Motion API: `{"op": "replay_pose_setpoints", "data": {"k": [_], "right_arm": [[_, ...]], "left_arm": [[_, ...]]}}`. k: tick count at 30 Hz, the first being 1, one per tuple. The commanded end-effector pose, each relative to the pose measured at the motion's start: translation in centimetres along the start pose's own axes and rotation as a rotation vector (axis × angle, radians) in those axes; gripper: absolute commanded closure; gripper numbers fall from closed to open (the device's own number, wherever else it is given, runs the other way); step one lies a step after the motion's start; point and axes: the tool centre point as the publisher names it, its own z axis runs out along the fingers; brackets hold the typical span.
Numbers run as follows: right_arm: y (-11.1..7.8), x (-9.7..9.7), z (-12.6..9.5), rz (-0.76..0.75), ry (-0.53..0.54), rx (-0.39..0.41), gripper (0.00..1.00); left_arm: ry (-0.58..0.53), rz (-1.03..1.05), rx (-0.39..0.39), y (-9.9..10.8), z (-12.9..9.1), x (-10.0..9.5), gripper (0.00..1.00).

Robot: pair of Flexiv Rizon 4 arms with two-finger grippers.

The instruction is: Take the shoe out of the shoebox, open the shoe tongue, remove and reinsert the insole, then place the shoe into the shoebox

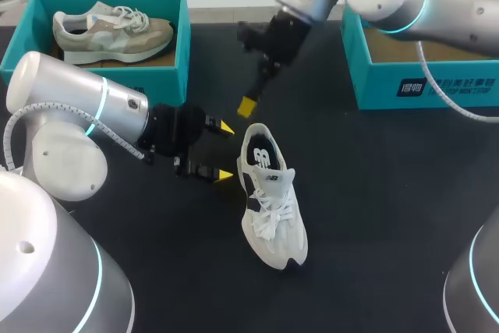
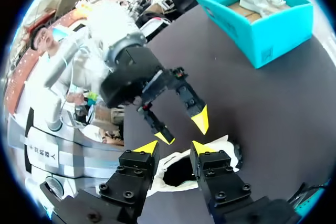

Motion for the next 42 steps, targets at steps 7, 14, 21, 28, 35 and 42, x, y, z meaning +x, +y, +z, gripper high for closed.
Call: {"op": "replay_pose_setpoints", "data": {"k": [7, 14, 21, 28, 35, 42], "right_arm": [[-2.5, 4.5, -2.6, 0.176, -0.211, -0.165, 1.0], [-1.9, 6.2, -3.3, 0.388, -0.339, -0.006, 1.0], [-1.9, 6.2, -3.3, 0.388, -0.339, -0.006, 1.0], [-2.0, 5.4, -3.1, 0.482, -0.412, -0.033, 1.0], [-2.8, 4.1, -3.7, 0.714, -0.66, -0.142, 1.0], [-3.3, 3.1, -2.0, 0.854, -0.76, -0.149, 1.0]], "left_arm": [[0.002, 0.0, -0.004, -0.1, 0.2, -0.1, 0.0], [0.002, 0.0, -0.004, -0.1, 0.2, -0.1, 0.0], [0.002, 0.0, -0.004, -0.1, 0.2, -0.1, 0.0], [0.053, -0.018, 0.025, 0.5, -2.6, -0.3, 0.0], [0.098, -0.044, 0.06, 0.3, -7.3, -1.9, 0.0], [0.118, -0.063, 0.085, 0.1, -10.5, -3.1, 0.0]]}}
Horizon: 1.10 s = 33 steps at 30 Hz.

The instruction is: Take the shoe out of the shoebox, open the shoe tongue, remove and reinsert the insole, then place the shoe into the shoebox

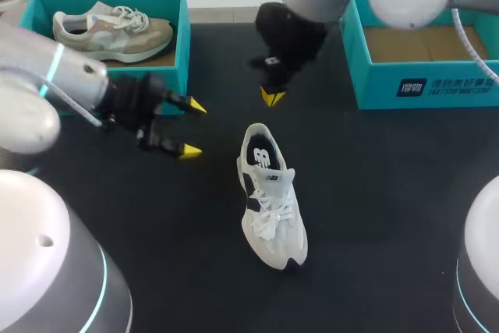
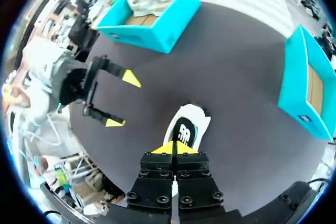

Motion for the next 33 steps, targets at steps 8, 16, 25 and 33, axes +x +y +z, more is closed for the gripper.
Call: {"op": "replay_pose_setpoints", "data": {"k": [8, 16, 25, 33], "right_arm": [[-1.2, 0.7, 2.2, 0.218, -0.223, -0.012, 1.0], [-1.2, 0.7, 2.2, 0.218, -0.223, -0.012, 1.0], [-1.5, 0.5, 3.0, 0.279, -0.279, 0.005, 1.0], [-2.4, 0.3, 3.8, 0.408, -0.336, -0.026, 1.0]], "left_arm": [[0.06, 0.003, 0.044, -1.1, -4.4, -0.8, 0.0], [0.06, 0.003, 0.044, -1.1, -4.4, -0.8, 0.0], [0.06, 0.003, 0.044, -1.1, -4.4, -0.8, 0.0], [0.06, 0.003, 0.044, -1.1, -4.4, -0.8, 0.0]]}}
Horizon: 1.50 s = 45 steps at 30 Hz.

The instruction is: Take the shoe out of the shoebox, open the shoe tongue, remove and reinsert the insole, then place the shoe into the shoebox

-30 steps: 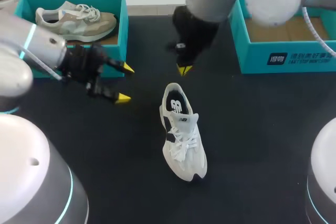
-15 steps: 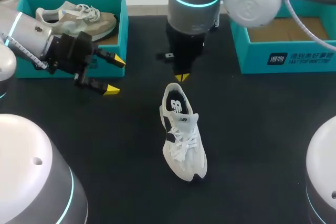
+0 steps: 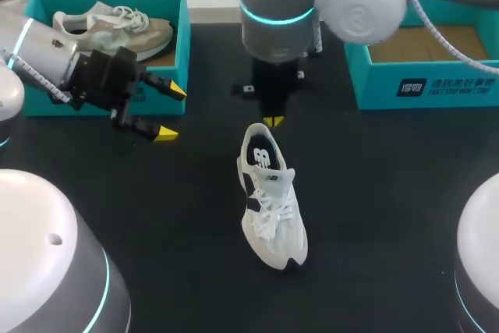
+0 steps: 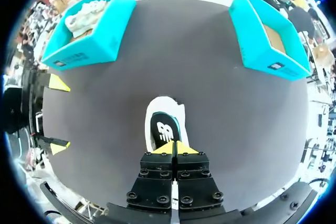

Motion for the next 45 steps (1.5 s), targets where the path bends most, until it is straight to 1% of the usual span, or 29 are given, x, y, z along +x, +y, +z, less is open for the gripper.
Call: {"op": "replay_pose_setpoints", "data": {"k": [1, 4, 9, 14, 20, 23, 28, 30, 31, 33, 34, 37, 45], "right_arm": [[-0.8, 0.3, 0.4, 0.023, -0.027, 0.008, 1.0], [-1.0, 0.1, 0.5, 0.049, -0.045, 0.01, 1.0], [-1.1, 0.0, 0.7, 0.075, -0.036, 0.019, 1.0], [-1.5, -0.1, 0.9, 0.117, -0.054, 0.027, 1.0], [-1.9, 0.3, 1.7, 0.158, -0.078, 0.009, 1.0], [-2.3, 0.9, 2.9, 0.158, -0.091, 0.016, 1.0], [-2.9, 1.1, 4.5, 0.165, -0.09, 0.002, 1.0], [-3.1, 1.3, 5.1, 0.14, -0.086, -0.011, 1.0], [-3.3, 1.4, 5.5, 0.122, -0.09, 0.007, 1.0], [-3.5, 1.6, 6.0, 0.094, -0.088, 0.006, 1.0], [-3.7, 1.7, 6.5, 0.084, -0.095, 0.026, 1.0], [-4.2, 1.1, 7.9, 0.06, -0.116, 0.058, 1.0], [-3.7, -0.3, 9.5, 0.029, -0.127, 0.079, 1.0]], "left_arm": [[0.003, 0.0, -0.003, 0.0, 0.1, 0.0, 0.0], [0.003, 0.0, -0.003, 0.0, 0.1, 0.0, 0.0], [0.003, 0.0, -0.003, 0.0, 0.1, 0.0, 0.0], [0.003, 0.0, -0.003, 0.0, 0.1, 0.0, 0.0], [0.003, 0.0, -0.003, 0.0, 0.1, 0.0, 0.0], [0.003, 0.0, -0.003, 0.0, 0.1, 0.0, 0.0], [0.003, 0.0, -0.003, 0.0, 0.1, 0.0, 0.0], [0.003, 0.0, -0.003, 0.0, 0.1, 0.0, 0.0], [0.003, 0.0, -0.003, 0.0, 0.1, 0.0, 0.0], [0.003, 0.0, -0.003, 0.0, 0.1, 0.0, 0.0], [0.003, 0.0, -0.003, 0.0, 0.1, 0.0, 0.0], [0.003, 0.0, -0.003, 0.0, 0.1, 0.0, 0.0], [0.003, 0.0, -0.003, 0.0, 0.1, 0.0, 0.0]]}}
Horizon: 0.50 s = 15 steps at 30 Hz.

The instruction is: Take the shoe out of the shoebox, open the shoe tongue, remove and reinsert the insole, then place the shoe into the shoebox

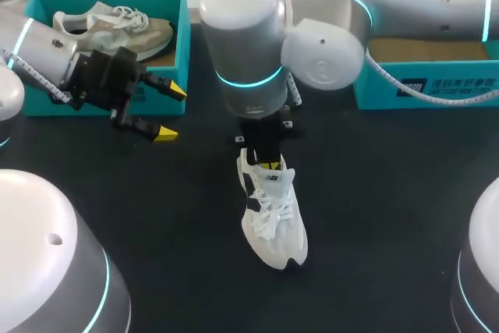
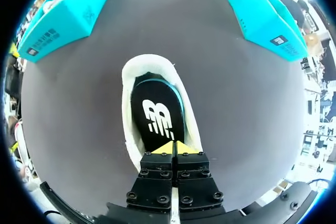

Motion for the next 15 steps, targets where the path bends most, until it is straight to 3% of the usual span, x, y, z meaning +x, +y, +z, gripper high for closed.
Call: {"op": "replay_pose_setpoints", "data": {"k": [1, 7, 15], "right_arm": [[0.4, -0.4, 1.1, -0.019, -0.002, 0.011, 1.0], [0.6, -0.8, 2.1, -0.036, 0.002, 0.018, 1.0], [1.9, 0.3, 4.8, -0.097, 0.041, 0.018, 1.0]], "left_arm": [[0.002, 0.0, -0.003, 0.0, 0.1, 0.0, 0.0], [0.002, 0.0, -0.003, 0.0, 0.1, 0.0, 0.0], [0.002, 0.0, -0.003, 0.0, 0.1, 0.0, 0.0]]}}
